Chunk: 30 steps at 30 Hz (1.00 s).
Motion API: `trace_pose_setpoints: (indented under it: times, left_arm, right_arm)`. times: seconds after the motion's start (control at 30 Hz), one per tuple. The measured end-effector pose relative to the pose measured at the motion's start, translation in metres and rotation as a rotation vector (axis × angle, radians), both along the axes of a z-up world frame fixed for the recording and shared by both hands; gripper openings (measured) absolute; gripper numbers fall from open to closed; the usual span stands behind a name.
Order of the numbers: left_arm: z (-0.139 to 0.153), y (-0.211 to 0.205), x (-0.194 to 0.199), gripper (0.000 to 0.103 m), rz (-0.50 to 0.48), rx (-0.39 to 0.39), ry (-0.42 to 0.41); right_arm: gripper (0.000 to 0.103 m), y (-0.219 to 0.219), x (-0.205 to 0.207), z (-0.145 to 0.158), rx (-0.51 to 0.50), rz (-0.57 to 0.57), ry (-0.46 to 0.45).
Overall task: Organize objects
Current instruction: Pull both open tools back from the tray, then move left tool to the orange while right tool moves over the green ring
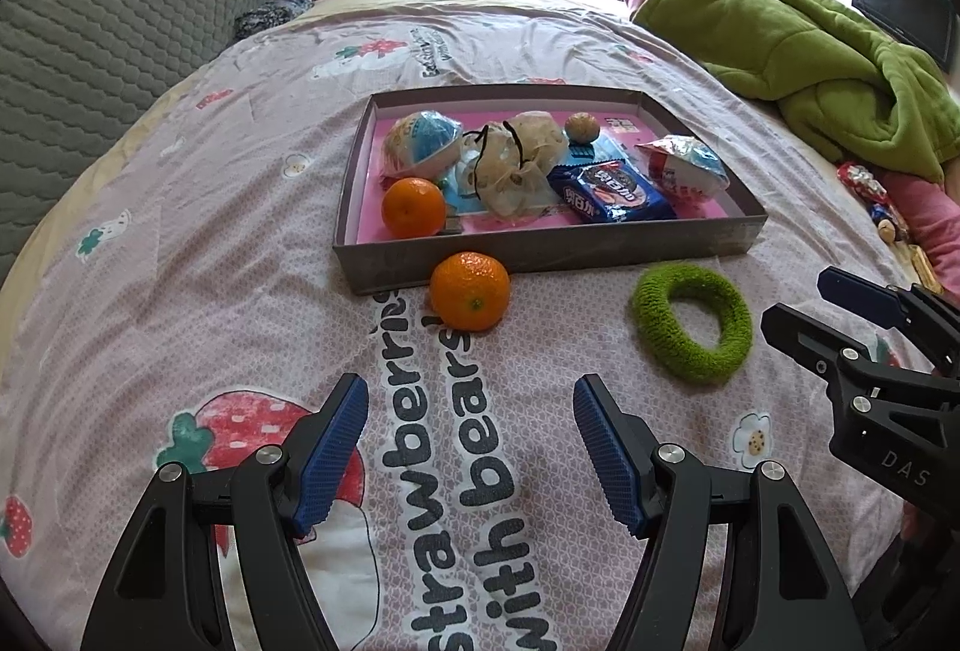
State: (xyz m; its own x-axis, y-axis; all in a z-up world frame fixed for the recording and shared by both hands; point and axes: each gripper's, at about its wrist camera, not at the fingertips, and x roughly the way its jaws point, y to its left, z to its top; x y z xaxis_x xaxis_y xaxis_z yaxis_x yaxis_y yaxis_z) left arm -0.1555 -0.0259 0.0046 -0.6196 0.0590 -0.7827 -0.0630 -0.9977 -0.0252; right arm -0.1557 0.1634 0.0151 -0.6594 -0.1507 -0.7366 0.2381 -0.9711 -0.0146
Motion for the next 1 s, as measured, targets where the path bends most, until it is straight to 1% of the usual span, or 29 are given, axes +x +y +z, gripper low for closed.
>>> trace_pose_setpoints:
  times: [0.27,0.67,1.0]
  left_arm:
    - [-0.012,0.001,-0.009,0.073,-0.002,-0.002,-0.02]
    - [-0.018,0.003,-0.015,0.073,0.001,-0.002,-0.03]
    - [-0.025,0.0,-0.029,0.073,0.012,0.0,-0.039]
  right_arm:
    - [0.06,0.0,-0.008,-0.008,-0.017,-0.004,-0.017]
    - [0.06,0.003,-0.012,-0.017,-0.021,-0.009,-0.033]
    - [0.06,0.005,-0.023,-0.029,-0.014,-0.023,-0.061]
